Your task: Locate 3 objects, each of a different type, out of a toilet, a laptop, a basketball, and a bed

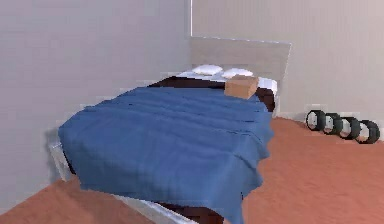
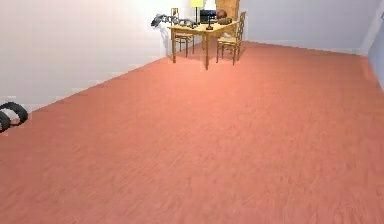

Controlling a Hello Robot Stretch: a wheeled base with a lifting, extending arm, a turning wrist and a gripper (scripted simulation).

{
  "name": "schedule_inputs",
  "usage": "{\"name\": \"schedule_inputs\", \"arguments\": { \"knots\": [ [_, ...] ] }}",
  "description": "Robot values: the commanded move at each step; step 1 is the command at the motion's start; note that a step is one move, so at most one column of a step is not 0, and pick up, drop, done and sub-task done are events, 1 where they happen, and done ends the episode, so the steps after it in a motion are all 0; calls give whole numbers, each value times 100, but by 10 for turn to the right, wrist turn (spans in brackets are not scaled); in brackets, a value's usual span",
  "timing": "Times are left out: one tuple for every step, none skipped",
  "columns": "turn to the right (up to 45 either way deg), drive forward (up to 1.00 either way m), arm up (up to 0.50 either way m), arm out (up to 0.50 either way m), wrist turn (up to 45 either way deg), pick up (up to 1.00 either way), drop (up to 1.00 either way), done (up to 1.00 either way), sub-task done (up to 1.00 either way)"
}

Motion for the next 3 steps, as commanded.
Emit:
{"name": "schedule_inputs", "arguments": {
  "knots": [
    [450, 0, 0, 0, 0, 0, 0, 0, 0],
    [450, 0, 0, 0, 0, 0, 0, 0, 0],
    [210, 0, 0, 0, 0, 0, 0, 0, 0]
  ]
}}
